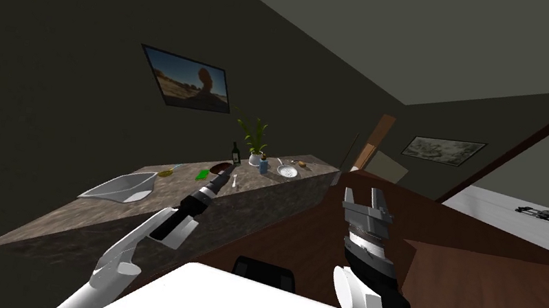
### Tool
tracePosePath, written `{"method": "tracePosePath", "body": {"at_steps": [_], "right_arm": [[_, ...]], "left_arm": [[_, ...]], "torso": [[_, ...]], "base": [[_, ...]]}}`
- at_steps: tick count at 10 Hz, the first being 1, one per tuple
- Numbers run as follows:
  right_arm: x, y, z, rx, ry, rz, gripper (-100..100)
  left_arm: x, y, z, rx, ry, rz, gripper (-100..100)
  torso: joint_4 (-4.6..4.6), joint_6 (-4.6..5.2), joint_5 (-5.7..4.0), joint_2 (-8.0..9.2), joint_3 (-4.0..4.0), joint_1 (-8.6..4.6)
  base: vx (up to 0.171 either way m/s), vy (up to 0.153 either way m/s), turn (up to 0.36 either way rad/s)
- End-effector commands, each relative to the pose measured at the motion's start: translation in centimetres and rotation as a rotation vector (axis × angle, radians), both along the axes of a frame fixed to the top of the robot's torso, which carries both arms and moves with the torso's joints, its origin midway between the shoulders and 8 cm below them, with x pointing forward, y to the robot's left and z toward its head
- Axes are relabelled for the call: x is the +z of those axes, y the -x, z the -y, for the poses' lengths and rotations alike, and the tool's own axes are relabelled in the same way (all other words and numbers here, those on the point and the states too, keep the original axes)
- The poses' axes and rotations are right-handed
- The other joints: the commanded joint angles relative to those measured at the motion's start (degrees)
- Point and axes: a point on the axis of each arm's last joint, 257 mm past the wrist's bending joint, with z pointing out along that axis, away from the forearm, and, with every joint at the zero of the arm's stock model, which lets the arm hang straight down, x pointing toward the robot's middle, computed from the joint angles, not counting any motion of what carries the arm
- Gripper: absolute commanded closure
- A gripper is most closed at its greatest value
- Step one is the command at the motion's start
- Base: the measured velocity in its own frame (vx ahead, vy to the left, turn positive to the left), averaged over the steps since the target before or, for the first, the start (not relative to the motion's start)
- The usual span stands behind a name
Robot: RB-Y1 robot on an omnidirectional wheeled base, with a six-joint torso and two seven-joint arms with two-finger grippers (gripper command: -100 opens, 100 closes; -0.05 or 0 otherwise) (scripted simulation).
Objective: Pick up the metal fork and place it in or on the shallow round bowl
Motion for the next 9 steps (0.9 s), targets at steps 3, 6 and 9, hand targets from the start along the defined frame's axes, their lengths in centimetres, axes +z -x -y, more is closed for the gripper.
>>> {"method": "tracePosePath", "body": {"at_steps": [3, 6, 9], "right_arm": [[0.0, 0.0, 0.0, 0.000, 0.000, 0.000, 0], [0.0, 0.0, 0.0, 0.000, 0.000, 0.000, 0], [0.0, 0.0, 0.0, 0.000, 0.000, 0.000, 0]], "left_arm": [[-5.1, -0.1, -2.7, 0.042, -0.082, -0.157, -100], [-9.1, 0.3, -5.5, 0.078, -0.154, -0.284, -100], [-12.9, 1.4, -8.5, 0.116, -0.221, -0.408, -100]], "torso": [[-0.01, -0.01, -0.01, -0.03, -0.02, -0.02], [-0.04, 0.00, 0.00, -0.16, -0.09, -0.04], [-0.03, -0.01, 0.01, -0.13, -0.08, 0.04]], "base": [[0.015, -0.036, -0.052], [0.042, -0.040, -0.088], [0.041, -0.019, -0.068]]}}
